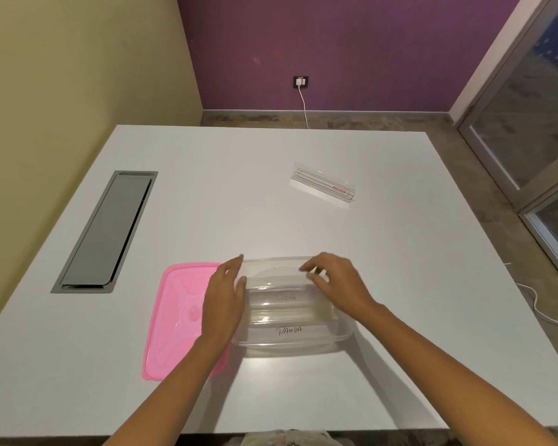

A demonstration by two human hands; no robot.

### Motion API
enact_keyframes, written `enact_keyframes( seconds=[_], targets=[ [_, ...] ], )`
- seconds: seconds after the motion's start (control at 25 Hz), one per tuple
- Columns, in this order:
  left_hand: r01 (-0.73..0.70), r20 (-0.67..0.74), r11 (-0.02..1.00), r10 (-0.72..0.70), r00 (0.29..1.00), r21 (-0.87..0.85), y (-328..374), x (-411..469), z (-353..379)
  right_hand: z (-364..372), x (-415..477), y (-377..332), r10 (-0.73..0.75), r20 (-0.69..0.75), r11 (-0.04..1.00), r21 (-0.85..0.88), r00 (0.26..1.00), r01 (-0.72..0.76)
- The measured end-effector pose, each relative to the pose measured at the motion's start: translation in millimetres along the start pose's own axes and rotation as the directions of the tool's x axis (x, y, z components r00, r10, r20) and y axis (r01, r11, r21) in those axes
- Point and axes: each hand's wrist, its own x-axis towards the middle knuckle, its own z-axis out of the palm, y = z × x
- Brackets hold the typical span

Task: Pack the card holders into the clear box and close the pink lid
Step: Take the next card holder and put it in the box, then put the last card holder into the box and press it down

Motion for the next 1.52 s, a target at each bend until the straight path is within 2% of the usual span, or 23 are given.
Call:
enact_keyframes(
  seconds=[0.16,0.28,0.4,0.6,0.88,1.12,1.36,1.52],
  targets=[
    [-0.302,0.182,0.912,0.258,0.949,0.278,18.5,24.1,12.8,-24.3,52.3,20.5,0.123,-0.269,0.992,0.022,0.955,-0.122],
    [-0.363,0.292,0.861,0.267,0.918,0.357,25.5,43.5,26.7,-39.8,98.4,42.0,0.202,-0.329,0.978,0.025,0.923,-0.206],
    [-0.345,0.35,0.871,0.221,0.91,0.348,26.1,62.1,34.9,-48.5,139.7,67.4,0.249,-0.292,0.962,-0.031,0.923,-0.27],
    [-0.232,0.42,0.912,0.074,0.905,0.338,23.0,78.3,41.3,-51.6,201.8,113.7,0.352,-0.239,0.918,-0.099,0.905,-0.383],
    [-0.148,0.426,0.942,0.006,0.905,0.301,22.9,82.0,43.8,-40.6,252.4,150.7,0.351,-0.154,0.913,-0.162,0.924,-0.374],
    [-0.13,0.424,0.952,0.0,0.906,0.278,21.7,83.1,45.2,-37.5,257.5,163.2,0.261,-0.115,0.914,-0.291,0.958,-0.284],
    [-0.152,0.404,0.945,0.023,0.914,0.289,21.0,81.2,46.0,-36.8,240.5,156.9,0.357,-0.201,0.905,-0.168,0.912,-0.391],
    [-0.197,0.368,0.922,0.065,0.927,0.332,20.5,80.0,41.4,-44.0,215.7,147.9,0.49,-0.126,0.87,0.015,0.862,-0.493]
  ],
)
